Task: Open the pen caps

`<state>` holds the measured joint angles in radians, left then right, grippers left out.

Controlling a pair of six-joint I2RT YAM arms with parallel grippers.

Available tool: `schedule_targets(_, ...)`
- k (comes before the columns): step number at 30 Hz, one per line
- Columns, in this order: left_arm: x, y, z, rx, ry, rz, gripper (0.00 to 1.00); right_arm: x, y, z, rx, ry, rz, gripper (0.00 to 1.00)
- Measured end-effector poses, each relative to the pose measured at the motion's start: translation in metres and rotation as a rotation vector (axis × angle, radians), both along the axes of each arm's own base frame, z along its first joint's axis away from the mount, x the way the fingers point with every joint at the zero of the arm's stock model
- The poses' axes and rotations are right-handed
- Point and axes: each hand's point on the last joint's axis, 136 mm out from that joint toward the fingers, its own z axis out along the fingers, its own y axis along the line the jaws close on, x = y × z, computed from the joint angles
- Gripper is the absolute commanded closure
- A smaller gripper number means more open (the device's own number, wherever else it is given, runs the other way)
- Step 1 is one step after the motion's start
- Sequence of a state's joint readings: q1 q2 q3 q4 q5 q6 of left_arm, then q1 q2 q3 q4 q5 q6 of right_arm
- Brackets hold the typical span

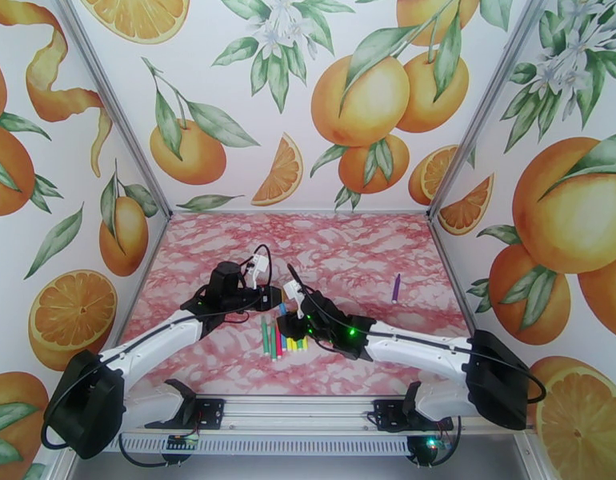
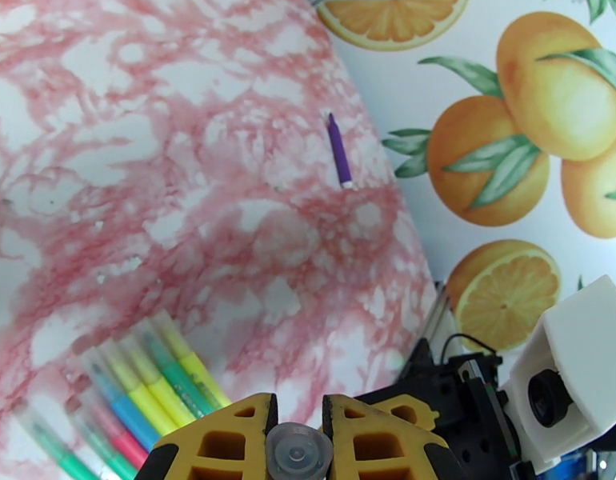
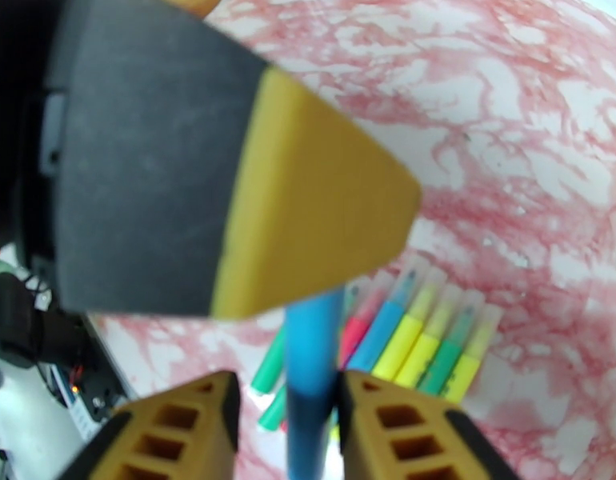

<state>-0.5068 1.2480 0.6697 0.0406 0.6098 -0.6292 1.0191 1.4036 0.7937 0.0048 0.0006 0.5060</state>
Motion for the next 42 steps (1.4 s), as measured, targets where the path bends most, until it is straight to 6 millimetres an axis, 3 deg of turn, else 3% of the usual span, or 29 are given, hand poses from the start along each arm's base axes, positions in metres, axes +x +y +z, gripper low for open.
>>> schedule_targets(9,-0.002,0.000,0.008,-0.014,-0.017,-0.004,1.00,0.002,0.003,-0.007,-0.016,0.007,0.001,0.76)
schedule_targets(20,0.000,0.003,0.009,0.009,-0.018,0.024,1.00,0.002,0.003,-0.006,-0.015,0.002,0.003,0.96)
schedule_targets(42,0.005,0.008,0.015,0.073,0.035,0.090,1.00,0.002,0.001,0.003,0.050,-0.059,0.005,1.00)
